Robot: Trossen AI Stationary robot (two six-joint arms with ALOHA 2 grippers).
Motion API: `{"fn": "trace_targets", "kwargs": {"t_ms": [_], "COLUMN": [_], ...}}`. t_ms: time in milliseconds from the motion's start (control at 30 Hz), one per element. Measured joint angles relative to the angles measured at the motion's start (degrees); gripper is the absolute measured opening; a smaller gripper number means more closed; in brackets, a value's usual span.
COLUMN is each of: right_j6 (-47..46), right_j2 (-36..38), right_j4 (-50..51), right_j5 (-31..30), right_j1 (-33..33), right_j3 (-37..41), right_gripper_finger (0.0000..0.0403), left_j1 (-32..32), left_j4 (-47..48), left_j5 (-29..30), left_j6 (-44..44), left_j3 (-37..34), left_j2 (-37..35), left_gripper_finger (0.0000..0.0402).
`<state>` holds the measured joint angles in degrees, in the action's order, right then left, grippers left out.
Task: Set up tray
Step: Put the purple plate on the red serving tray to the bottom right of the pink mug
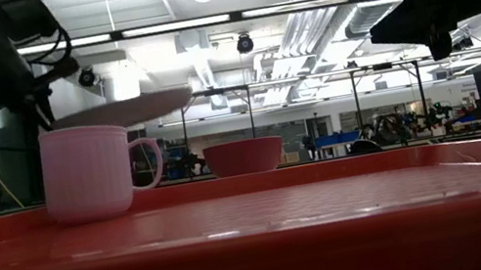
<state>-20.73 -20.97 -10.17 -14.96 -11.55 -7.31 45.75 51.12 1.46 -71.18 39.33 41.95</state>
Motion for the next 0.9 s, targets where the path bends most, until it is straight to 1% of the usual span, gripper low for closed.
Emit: {"fn": "trace_targets", "kwargs": {"t_ms": [133, 200, 367, 600, 733, 900], "right_j6": [0.3, 0.7, 1.7, 3.4, 4.9, 5.4], "right_j2": [0.0, 0.0, 0.0, 0.0, 0.0, 0.0], "right_j4": [0.0, 0.0, 0.0, 0.0, 0.0, 0.0], "right_j5": [0.6, 0.6, 2.1, 2.8, 2.8, 3.2], "right_j1": [0.0, 0.0, 0.0, 0.0, 0.0, 0.0], "right_j3": [0.0, 0.0, 0.0, 0.0, 0.0, 0.0], "right_gripper_finger": [0.0057, 0.0057, 0.0057, 0.0057, 0.0057, 0.0057], "left_j1": [0.0, 0.0, 0.0, 0.0, -0.1, -4.4], "left_j4": [-2.2, -1.7, -0.5, 5.9, 8.7, 9.3], "left_j5": [-3.1, -4.1, -5.4, -5.7, -8.3, -10.0], "left_j6": [0.0, 0.3, 2.9, 6.7, 8.4, 8.8], "left_j3": [0.1, 1.0, 6.2, 14.4, 17.2, 19.3], "left_j2": [-1.7, -1.9, -1.2, 1.6, 3.8, 6.4], "left_gripper_finger": [0.0012, 0.0012, 0.0012, 0.0012, 0.0012, 0.0012]}}
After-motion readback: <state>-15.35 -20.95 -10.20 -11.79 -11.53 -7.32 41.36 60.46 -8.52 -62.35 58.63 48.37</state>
